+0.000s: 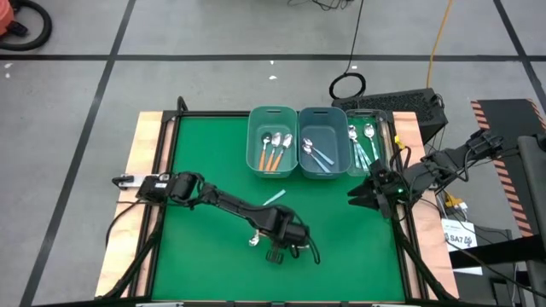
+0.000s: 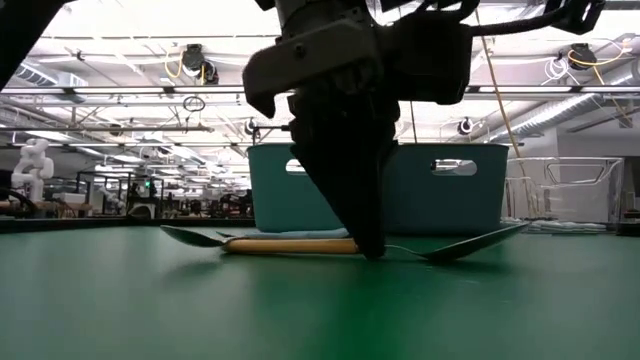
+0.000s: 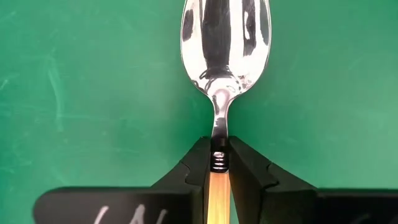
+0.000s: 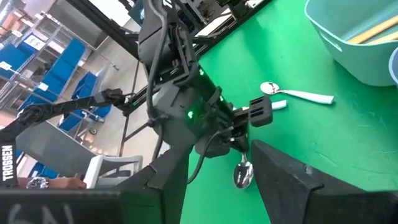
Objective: Sort silverware by color (type)
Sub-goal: Put the yellow spoon into the green bin
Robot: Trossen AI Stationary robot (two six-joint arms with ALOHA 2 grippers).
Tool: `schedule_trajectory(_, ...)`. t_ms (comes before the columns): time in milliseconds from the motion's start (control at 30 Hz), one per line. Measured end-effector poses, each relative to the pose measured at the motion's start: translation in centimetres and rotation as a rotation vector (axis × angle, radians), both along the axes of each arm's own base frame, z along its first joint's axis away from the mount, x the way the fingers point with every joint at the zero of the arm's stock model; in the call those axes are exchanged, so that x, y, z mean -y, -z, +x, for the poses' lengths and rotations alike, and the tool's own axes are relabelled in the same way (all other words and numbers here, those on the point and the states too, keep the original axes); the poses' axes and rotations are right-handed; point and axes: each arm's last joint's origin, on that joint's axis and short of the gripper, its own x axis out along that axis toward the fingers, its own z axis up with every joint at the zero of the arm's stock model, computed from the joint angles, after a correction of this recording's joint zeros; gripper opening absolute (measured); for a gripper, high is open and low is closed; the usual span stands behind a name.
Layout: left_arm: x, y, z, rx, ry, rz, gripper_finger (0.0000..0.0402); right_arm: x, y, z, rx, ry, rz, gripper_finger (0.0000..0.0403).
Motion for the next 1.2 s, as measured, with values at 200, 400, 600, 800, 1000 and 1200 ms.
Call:
schedule_trajectory(200,0.3,0.0,-0.2,-0.004,0.027,0.008,0.0042,0.1,0.0,0.0,0.007,0.038,-0.013,0.0166)
schedule_trajectory(400,-0.4,0.0,-0.7,-0.061,0.148,0.060,0.0041,0.3,0.0,0.1,0.016,0.128,0.004,0.0166)
schedule_trajectory(600,-0.2,0.0,-0.8,-0.057,0.259,0.043,0.0041,0.4,-0.3,0.2,0.041,0.203,0.099,0.0166)
schedule_trajectory(800,-0.6,-0.1,-0.3,-0.023,0.221,0.023,0.0040,0.2,-0.3,0.6,0.036,0.221,0.126,0.0166)
schedule_trajectory(1000,-0.4,-0.1,-0.1,-0.012,0.127,-0.004,0.0040,0.1,0.0,1.0,0.023,0.248,0.116,0.0166)
schedule_trajectory(1200,0.2,-0.3,0.3,0.029,0.058,-0.038,0.0040,0.0,-0.1,0.9,0.015,0.211,0.144,0.0166)
